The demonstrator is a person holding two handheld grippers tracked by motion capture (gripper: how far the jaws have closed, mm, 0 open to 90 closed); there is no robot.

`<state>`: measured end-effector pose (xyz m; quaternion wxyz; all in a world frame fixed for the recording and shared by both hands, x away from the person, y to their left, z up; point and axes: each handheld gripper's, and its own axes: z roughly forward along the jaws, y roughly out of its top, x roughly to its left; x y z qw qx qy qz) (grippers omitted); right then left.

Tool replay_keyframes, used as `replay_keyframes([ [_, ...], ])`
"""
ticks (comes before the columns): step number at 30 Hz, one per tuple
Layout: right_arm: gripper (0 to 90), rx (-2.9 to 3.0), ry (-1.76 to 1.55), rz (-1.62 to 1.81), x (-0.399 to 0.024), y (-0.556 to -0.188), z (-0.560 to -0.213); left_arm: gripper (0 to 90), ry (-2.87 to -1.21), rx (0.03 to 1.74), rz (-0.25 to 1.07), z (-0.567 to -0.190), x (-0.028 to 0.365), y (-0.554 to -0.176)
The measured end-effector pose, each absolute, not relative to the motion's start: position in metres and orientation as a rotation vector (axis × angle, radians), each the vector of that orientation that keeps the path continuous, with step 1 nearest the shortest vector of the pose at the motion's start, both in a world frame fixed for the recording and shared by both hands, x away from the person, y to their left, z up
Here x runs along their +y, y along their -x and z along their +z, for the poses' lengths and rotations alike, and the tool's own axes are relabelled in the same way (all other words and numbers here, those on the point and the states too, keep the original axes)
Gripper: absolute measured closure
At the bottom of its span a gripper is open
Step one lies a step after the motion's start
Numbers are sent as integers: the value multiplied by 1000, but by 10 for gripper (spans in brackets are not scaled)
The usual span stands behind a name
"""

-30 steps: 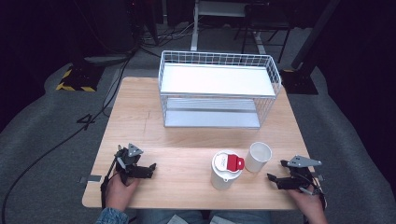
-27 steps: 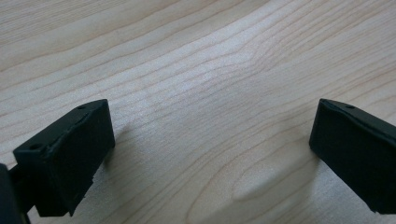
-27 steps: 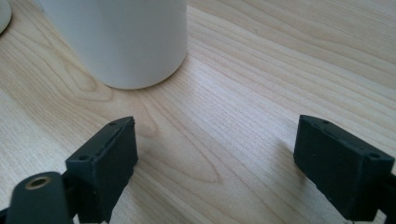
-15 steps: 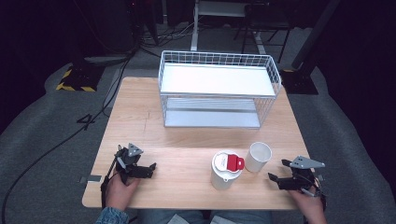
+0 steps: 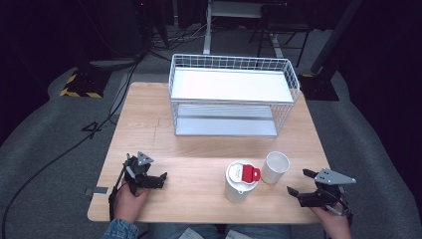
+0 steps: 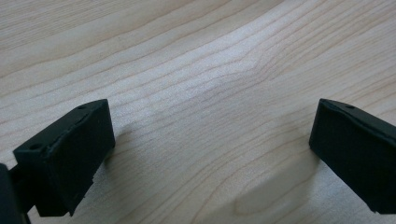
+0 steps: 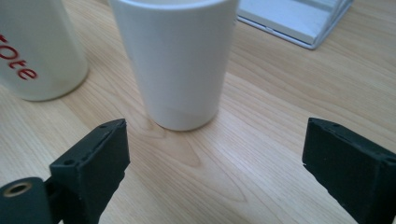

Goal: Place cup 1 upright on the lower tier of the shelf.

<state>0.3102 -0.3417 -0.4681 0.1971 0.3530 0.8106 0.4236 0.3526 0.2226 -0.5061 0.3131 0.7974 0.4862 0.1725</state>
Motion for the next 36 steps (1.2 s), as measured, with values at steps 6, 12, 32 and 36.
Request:
replay_keyframes([
  [6,11,2250,-963,1269,-334,-309,-462,6,-2105,1281,455,-506,223,-353],
  [12,0,2209,-938,1352,-327,-313,-459,6,-2103,1282,454,-506,223,-353],
  [32,0,2250,-914,1314,-292,-346,-470,6,-2102,1281,454,-506,223,-353],
  [36,1,2276,-940,1291,-289,-349,-476,6,-2104,1280,453,-506,223,-353],
])
